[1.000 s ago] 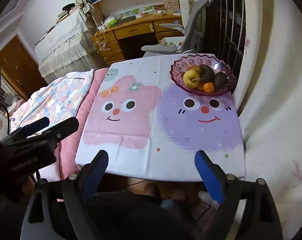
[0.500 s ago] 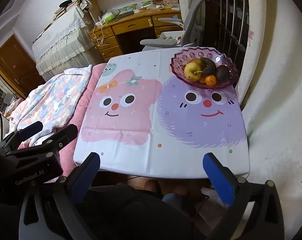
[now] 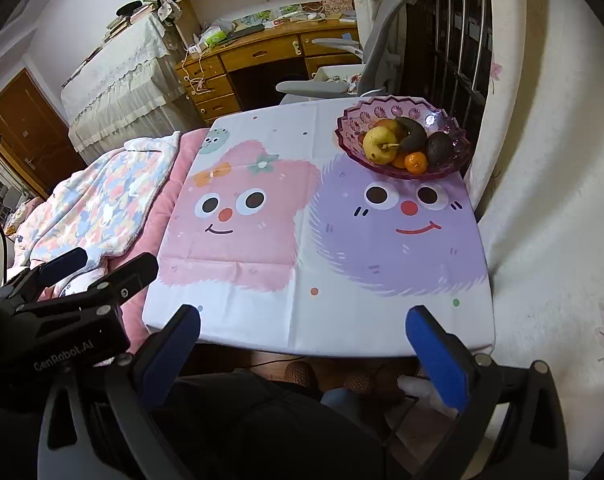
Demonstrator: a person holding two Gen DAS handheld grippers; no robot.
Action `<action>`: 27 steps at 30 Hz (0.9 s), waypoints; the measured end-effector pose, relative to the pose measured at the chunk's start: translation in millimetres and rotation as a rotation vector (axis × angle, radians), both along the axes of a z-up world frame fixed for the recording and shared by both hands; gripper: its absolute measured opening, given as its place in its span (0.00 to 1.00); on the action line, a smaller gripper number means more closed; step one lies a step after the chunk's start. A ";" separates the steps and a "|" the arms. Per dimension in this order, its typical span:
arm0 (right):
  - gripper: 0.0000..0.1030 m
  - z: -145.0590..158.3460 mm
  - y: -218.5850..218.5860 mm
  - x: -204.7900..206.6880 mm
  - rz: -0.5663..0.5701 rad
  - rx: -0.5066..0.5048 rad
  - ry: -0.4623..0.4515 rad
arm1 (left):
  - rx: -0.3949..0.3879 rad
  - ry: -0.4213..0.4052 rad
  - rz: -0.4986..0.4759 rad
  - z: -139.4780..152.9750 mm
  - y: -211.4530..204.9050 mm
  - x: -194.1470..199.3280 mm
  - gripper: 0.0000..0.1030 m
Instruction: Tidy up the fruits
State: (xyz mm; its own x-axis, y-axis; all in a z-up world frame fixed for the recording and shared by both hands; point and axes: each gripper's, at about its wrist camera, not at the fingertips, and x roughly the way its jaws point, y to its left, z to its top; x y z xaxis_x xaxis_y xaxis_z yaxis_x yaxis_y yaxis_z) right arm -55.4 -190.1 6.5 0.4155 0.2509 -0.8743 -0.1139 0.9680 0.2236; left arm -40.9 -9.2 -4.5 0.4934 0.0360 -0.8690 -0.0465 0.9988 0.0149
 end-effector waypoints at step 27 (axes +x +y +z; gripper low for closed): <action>1.00 0.0 1.2 -0.4 -0.001 -0.001 0.000 | -0.003 0.001 0.001 -0.7 0.7 1.3 0.99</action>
